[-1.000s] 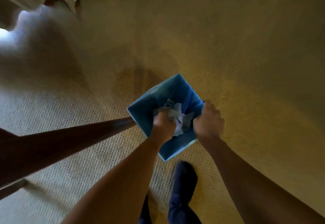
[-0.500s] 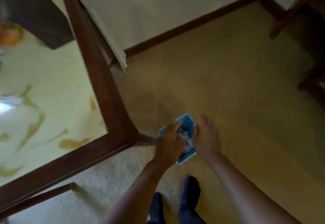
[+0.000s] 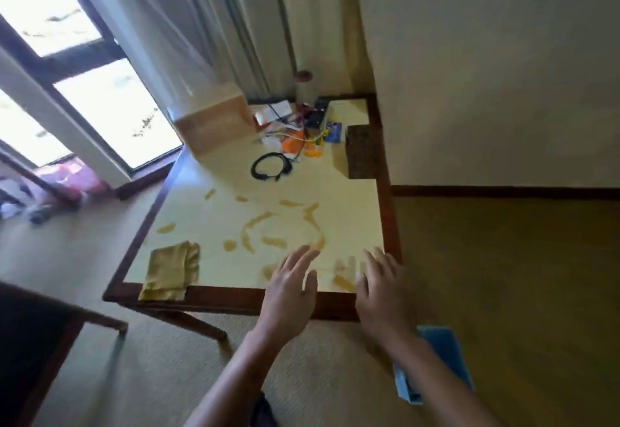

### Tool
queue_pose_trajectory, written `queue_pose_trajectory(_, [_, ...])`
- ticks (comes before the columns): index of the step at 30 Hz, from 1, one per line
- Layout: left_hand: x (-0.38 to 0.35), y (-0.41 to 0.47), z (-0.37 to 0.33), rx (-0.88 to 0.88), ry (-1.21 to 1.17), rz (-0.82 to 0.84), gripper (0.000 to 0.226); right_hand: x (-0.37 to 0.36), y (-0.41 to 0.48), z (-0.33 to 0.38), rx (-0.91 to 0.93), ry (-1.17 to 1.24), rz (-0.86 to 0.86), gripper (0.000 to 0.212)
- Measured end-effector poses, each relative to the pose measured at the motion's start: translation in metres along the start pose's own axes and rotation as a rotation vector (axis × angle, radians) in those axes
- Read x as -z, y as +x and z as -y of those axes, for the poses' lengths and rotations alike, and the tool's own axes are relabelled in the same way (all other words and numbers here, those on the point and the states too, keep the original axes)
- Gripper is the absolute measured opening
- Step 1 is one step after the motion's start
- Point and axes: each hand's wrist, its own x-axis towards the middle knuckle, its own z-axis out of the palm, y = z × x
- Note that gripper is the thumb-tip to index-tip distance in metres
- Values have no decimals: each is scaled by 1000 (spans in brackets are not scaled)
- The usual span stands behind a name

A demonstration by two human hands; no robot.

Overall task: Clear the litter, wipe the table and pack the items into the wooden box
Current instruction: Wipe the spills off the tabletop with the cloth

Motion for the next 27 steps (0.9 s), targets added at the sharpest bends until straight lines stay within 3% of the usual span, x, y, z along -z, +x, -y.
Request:
queue_pose_trajectory(4, [62, 13, 98, 139, -16, -127, 37, -42, 28, 89, 140, 1, 89, 52])
queue_pose_trajectory(7, [101, 24, 179, 283, -12, -132, 39, -88, 44, 156, 216, -30, 162, 52])
queue_pose_trajectory(11, [142, 33, 272, 376, 53, -120, 43, -152, 54, 233, 252, -33, 277, 55])
queue_pose_trajectory(17, [188, 49, 386, 658, 112, -218, 37, -260, 63, 314, 277, -141, 487, 64])
queue_pose_trajectory(23, [202, 78, 437, 1009, -241, -116, 58, -331, 66, 337, 291, -344, 475, 73])
queue_pose_trajectory(27, [205, 94, 452, 1271, -525, -166, 75, -348, 79, 350, 348, -384, 475, 71])
